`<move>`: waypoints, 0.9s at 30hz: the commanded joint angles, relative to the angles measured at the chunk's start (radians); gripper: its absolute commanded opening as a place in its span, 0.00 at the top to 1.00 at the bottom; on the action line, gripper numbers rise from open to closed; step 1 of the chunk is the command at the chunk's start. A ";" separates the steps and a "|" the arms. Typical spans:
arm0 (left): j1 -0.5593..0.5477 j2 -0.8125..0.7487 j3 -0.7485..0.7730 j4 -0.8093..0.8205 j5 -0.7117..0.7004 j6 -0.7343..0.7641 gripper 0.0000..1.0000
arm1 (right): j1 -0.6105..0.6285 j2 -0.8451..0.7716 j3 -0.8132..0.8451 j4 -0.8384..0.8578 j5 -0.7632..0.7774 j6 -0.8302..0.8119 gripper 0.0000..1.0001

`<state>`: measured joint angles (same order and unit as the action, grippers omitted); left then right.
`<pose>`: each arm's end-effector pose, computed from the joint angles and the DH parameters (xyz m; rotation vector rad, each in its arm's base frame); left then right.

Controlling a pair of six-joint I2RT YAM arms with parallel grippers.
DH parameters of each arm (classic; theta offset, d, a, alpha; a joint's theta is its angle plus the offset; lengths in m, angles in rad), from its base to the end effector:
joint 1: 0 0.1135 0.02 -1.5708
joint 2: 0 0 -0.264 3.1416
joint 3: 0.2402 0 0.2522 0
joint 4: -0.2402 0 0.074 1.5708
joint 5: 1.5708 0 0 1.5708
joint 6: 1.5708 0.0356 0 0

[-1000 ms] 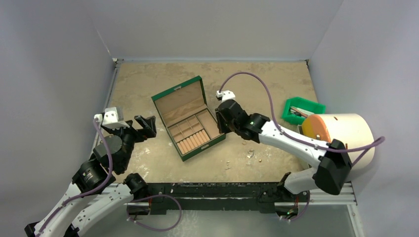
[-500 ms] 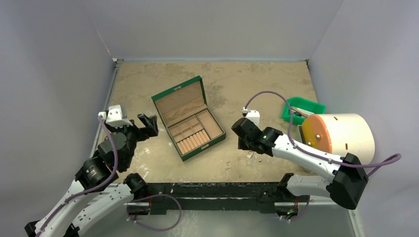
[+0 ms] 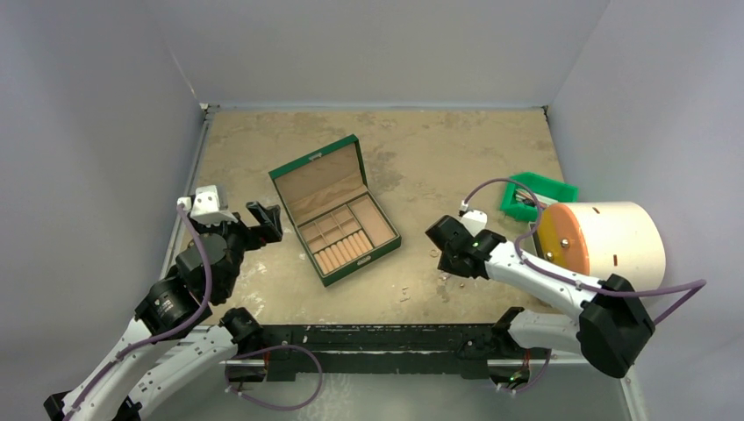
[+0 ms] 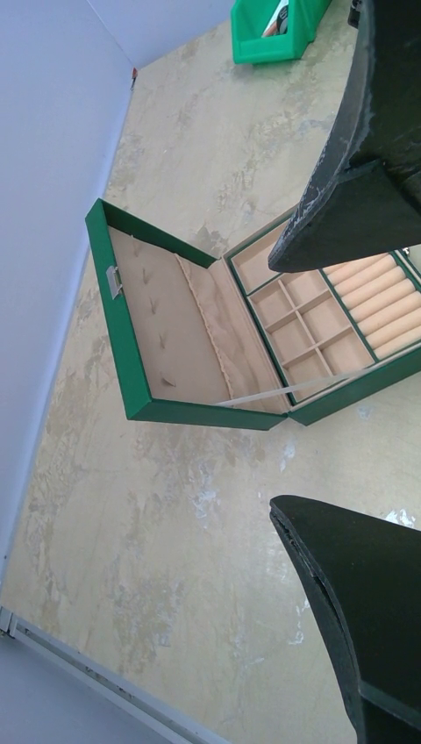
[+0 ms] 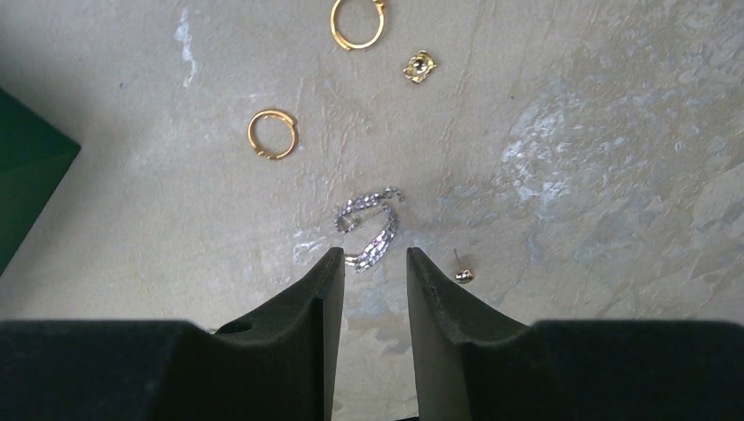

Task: Organize the mixed jewelry

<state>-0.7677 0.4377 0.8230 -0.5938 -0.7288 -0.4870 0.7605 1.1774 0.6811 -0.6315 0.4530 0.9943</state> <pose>0.0767 -0.0411 0.3522 -0.2753 1.7117 -0.2766 0.1616 0.1322 0.1977 0.4233 2.4844 0.0652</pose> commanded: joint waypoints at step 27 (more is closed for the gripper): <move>0.008 0.009 0.034 0.031 0.012 0.004 0.01 | -0.047 0.115 -0.078 0.075 -0.032 0.102 0.73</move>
<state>-0.7658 0.4393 0.8230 -0.5934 -0.7200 -0.4870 0.7185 1.2766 0.6140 -0.5529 0.3985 1.0599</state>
